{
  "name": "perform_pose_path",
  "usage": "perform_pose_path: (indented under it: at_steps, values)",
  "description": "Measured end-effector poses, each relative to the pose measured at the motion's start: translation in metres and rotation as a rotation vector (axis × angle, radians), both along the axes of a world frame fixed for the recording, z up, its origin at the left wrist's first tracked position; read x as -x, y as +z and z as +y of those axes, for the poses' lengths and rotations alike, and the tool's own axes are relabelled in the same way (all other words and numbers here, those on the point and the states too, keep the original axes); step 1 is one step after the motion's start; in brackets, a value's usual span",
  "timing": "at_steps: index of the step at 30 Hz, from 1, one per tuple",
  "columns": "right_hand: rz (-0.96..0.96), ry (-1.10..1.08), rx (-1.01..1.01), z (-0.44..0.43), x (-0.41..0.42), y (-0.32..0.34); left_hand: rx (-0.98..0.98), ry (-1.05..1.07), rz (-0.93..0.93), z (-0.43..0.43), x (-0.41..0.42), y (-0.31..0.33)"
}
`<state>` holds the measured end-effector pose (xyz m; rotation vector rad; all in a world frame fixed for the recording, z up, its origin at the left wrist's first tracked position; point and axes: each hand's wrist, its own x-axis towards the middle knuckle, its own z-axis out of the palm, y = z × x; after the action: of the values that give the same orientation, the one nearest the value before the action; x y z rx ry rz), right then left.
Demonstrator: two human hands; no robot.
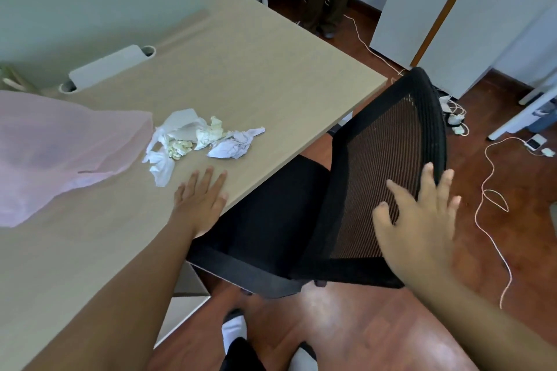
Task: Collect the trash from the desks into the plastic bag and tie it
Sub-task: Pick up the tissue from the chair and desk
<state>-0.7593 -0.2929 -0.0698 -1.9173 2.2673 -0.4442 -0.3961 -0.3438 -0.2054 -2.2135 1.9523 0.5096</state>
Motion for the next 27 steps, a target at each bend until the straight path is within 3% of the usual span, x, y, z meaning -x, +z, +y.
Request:
perform_pose_path:
  at_steps: [4,8,11,13,16,22,24,27]
  values:
    - [0.067,0.228,-0.030,0.010,-0.058,0.001,-0.056,-0.012,0.052,-0.001,-0.004,0.000]
    - [0.070,0.232,0.010,0.010,-0.113,0.003,-0.058,-0.044,0.115,-0.004,-0.006,0.004]
    - [0.149,0.245,-0.070,0.005,-0.153,0.002,-0.061,-0.046,0.217,-0.003,-0.009,0.017]
    - [0.140,0.232,-0.106,0.003,-0.179,0.001,0.014,0.004,0.303,0.009,-0.013,0.028]
    - [0.053,0.222,-0.119,0.000,-0.222,0.002,0.309,0.040,0.374,0.032,-0.032,0.051]
    - [0.103,0.271,-0.277,-0.014,-0.250,-0.005,0.740,-0.030,0.009,0.037,-0.112,0.110]
    - [0.205,0.378,-0.308,-0.025,-0.251,-0.011,0.683,0.026,-0.124,0.032,-0.140,0.119]
    - [0.221,0.506,-0.261,-0.068,-0.271,-0.025,0.378,0.193,-0.265,0.031,-0.174,0.120]
